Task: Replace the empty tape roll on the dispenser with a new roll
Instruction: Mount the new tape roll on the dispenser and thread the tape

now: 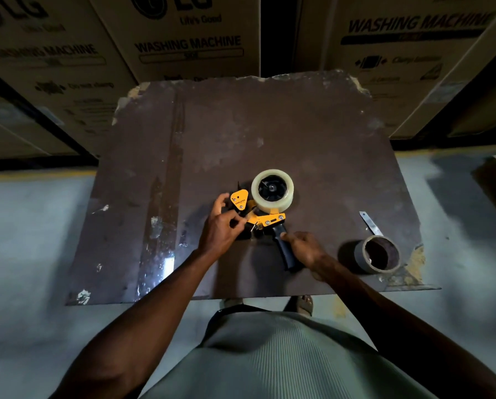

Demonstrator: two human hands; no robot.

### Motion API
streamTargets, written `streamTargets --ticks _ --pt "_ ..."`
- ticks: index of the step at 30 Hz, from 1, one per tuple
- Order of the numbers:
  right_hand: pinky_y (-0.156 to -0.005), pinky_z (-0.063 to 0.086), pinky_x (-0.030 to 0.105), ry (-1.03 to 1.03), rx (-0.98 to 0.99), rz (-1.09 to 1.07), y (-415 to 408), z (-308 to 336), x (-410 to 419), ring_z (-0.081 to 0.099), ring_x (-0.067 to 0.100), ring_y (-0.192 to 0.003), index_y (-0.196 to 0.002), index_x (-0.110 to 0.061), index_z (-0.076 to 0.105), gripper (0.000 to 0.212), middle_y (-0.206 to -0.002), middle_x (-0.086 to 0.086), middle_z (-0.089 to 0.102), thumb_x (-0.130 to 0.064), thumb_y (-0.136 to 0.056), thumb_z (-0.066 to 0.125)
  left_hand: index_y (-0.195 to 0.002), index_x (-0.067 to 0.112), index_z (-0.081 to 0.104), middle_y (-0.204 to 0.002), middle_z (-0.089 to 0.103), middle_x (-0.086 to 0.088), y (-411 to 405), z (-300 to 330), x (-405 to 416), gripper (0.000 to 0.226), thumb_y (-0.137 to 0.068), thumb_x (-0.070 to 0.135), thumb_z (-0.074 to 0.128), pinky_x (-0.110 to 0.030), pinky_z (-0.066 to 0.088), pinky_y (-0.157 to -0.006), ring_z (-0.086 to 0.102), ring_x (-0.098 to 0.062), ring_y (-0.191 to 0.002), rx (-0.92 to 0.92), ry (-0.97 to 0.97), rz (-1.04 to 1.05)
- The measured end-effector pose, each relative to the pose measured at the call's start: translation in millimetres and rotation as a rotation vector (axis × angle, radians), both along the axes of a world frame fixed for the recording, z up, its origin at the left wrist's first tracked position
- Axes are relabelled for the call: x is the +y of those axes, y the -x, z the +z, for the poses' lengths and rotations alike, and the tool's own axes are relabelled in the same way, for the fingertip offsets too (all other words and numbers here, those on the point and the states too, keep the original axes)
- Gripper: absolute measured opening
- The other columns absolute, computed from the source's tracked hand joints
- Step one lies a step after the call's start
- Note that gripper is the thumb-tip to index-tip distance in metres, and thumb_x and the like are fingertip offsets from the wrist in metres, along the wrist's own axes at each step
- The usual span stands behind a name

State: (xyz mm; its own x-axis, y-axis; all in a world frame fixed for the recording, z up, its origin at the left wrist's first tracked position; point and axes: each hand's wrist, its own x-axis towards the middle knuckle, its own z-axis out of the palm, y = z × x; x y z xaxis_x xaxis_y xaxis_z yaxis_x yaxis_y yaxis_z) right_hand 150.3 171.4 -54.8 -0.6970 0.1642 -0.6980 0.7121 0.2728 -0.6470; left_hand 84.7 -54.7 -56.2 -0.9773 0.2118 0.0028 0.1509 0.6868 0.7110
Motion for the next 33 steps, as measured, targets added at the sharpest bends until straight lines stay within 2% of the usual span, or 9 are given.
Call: streamTargets --ticks 2,4,7,10,14,17,22,27,33 --pt "-0.078 0.057 0.05 0.012 -0.033 0.008 4 -11 0 0.069 0.034 -0.084 -0.083 -0.016 0.068 0.053 -0.091 0.016 0.074 -0.065 -0.074 0.05 -0.078 0.011 0.07 -0.15 0.043 -0.015 -5 -1 -1 0.014 -0.084 0.023 0.075 -0.036 0.047 -0.099 0.055 -0.031 -0.125 -0.051 0.011 0.036" --pt "-0.085 0.055 0.047 0.018 -0.033 0.052 11 -6 -2 0.069 0.032 -0.089 -0.083 -0.018 0.069 0.042 -0.095 0.014 0.074 -0.056 -0.08 0.051 -0.077 0.012 0.069 -0.151 0.043 -0.019 -9 0 -1 0.013 -0.084 0.021 0.074 -0.038 0.046 -0.103 0.052 -0.032 -0.13 -0.079 0.005 0.059" --pt "-0.07 0.058 0.035 0.122 -0.022 0.116 18 23 -8 0.067 0.022 -0.073 -0.084 -0.022 0.068 0.01 -0.082 0.004 0.071 -0.03 -0.088 0.068 -0.077 0.012 0.069 -0.153 0.04 -0.021 -9 1 -1 0.011 -0.084 0.018 0.074 -0.033 0.042 -0.105 0.044 -0.029 -0.139 -0.102 -0.026 0.06" --pt "-0.047 0.053 0.027 0.335 -0.161 0.11 21 29 -12 0.06 0.019 -0.052 -0.086 -0.012 0.065 0.007 -0.066 0.007 0.064 -0.014 -0.093 0.066 -0.076 0.017 0.068 -0.154 0.038 -0.022 -8 2 -3 0.011 -0.085 0.019 0.073 -0.03 0.04 -0.107 0.038 -0.025 -0.143 -0.127 -0.045 0.047" --pt "-0.046 0.046 0.025 0.313 -0.244 0.015 24 24 -18 0.053 0.017 -0.045 -0.074 -0.01 0.061 0.019 -0.054 0.003 0.059 -0.015 -0.092 0.063 -0.072 0.026 0.065 -0.154 0.039 -0.019 -3 2 -7 0.015 -0.083 0.019 0.073 -0.031 0.041 -0.108 0.045 -0.025 -0.139 -0.156 -0.09 0.008" --pt "-0.044 0.044 0.023 0.28 -0.191 -0.018 24 25 -21 0.049 0.016 -0.043 -0.073 -0.013 0.059 0.019 -0.053 0.002 0.056 -0.015 -0.091 0.064 -0.069 0.022 0.064 -0.148 0.048 -0.019 -2 -3 -14 0.016 -0.081 0.016 0.073 -0.026 0.048 -0.095 0.055 -0.016 -0.127 -0.14 -0.134 -0.011" --pt "-0.044 0.043 0.022 0.266 -0.18 -0.029 22 27 -22 0.049 0.014 -0.042 -0.075 -0.013 0.059 0.018 -0.054 0.002 0.056 -0.017 -0.093 0.063 -0.072 0.012 0.064 -0.149 0.043 -0.022 -6 -4 -29 0.014 -0.082 0.006 0.072 -0.032 0.043 -0.108 0.032 -0.01 -0.141 -0.183 -0.161 -0.021" --pt "-0.044 0.043 0.023 0.248 -0.176 -0.018 21 31 -22 0.048 0.014 -0.041 -0.075 -0.013 0.06 0.019 -0.052 0.001 0.055 -0.017 -0.093 0.063 -0.077 0.002 0.069 -0.137 0.058 -0.02 -2 -4 -37 0.006 -0.081 0.003 0.073 -0.029 0.049 -0.099 0.056 -0.019 -0.127 -0.125 -0.103 -0.079" --pt "-0.045 0.041 0.022 0.23 -0.175 0.001 20 33 -24 0.048 0.014 -0.043 -0.074 -0.013 0.059 0.02 -0.054 0.001 0.054 -0.018 -0.093 0.061 -0.077 0.002 0.069 -0.128 0.067 -0.014 7 -7 -57 0.005 -0.08 0.002 0.073 -0.033 0.057 -0.091 0.067 -0.014 -0.108 -0.111 -0.09 -0.134"
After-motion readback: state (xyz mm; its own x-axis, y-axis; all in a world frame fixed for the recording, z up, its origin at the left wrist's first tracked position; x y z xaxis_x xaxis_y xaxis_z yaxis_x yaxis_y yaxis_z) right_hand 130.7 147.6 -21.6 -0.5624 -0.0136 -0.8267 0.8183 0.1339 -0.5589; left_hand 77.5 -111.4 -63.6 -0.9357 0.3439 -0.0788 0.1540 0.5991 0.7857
